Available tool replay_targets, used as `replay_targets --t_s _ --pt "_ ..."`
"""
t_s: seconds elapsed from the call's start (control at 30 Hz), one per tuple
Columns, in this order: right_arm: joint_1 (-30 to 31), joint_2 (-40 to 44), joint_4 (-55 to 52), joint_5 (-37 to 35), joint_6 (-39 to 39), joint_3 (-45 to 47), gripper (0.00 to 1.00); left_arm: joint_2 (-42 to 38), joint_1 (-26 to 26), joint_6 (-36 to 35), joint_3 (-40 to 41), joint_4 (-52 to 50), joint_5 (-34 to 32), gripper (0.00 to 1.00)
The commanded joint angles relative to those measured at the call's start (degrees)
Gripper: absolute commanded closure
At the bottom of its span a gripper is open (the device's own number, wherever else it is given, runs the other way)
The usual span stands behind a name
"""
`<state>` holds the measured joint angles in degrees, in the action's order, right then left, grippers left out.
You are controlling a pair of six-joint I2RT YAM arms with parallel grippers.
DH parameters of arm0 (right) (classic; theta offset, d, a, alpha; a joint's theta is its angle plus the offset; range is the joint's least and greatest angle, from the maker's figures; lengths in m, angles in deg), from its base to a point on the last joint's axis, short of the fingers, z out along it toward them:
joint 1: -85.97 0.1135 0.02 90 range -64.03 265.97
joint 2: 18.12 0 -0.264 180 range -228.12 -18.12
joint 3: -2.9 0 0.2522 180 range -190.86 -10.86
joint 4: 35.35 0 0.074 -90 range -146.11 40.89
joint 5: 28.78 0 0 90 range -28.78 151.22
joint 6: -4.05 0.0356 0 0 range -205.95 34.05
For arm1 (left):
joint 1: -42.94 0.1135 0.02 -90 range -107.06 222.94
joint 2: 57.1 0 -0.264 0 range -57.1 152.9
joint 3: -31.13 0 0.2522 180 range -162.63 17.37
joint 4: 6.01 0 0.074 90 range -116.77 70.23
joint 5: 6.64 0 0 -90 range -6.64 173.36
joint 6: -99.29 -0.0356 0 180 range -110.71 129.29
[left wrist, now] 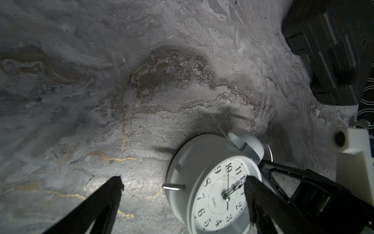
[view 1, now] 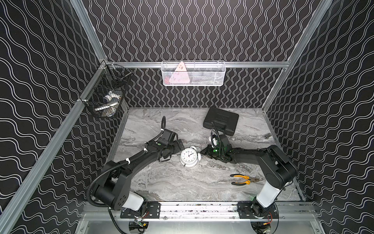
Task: Insert the battery into the alarm
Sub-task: Adjust the alarm at the center of the board.
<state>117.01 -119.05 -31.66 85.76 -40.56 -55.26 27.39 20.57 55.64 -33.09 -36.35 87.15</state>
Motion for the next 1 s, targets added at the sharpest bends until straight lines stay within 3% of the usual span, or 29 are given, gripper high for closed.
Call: replay_targets --t_s 0.0,0.07,0.2,0.37,0.43,0.57,0.67,0.8,0.97 --pt "-0.20 -0.25 -1.56 -0.43 -1.03 -1.08 0.94 1.33 0.20 -2.62 0.32 4.38 2.02 0.01" --pt "-0.28 0.24 -3.21 -1.21 -1.35 -1.39 0.80 1.78 0.21 -3.02 0.70 6.18 2.77 0.01" --pt "-0.35 2.21 -6.15 -2.37 -1.26 -1.35 0.63 3.16 0.26 -3.63 0.11 7.41 4.30 0.01" --pt "-0.55 7.94 -9.49 -4.92 -0.23 1.53 0.50 4.25 0.22 -4.32 1.29 12.48 8.15 0.01" --pt "-0.37 11.35 -10.44 -5.72 1.41 3.75 0.50 5.23 0.22 -4.67 2.08 15.04 10.23 0.02" --pt "2.38 16.29 -9.84 -6.99 6.15 8.95 0.64 8.03 0.23 -4.49 2.22 17.46 13.49 0.09" --pt "7.37 17.80 -8.31 -8.18 8.82 10.88 0.68 8.68 0.22 -4.69 1.88 17.20 14.52 0.12" --pt "10.56 14.45 -6.87 -8.27 8.98 8.40 0.71 7.94 0.14 -4.94 2.69 16.71 15.52 0.14" --pt "9.29 8.61 -7.03 -8.12 7.29 3.85 0.72 5.08 0.05 -4.06 5.72 16.67 16.92 0.14"
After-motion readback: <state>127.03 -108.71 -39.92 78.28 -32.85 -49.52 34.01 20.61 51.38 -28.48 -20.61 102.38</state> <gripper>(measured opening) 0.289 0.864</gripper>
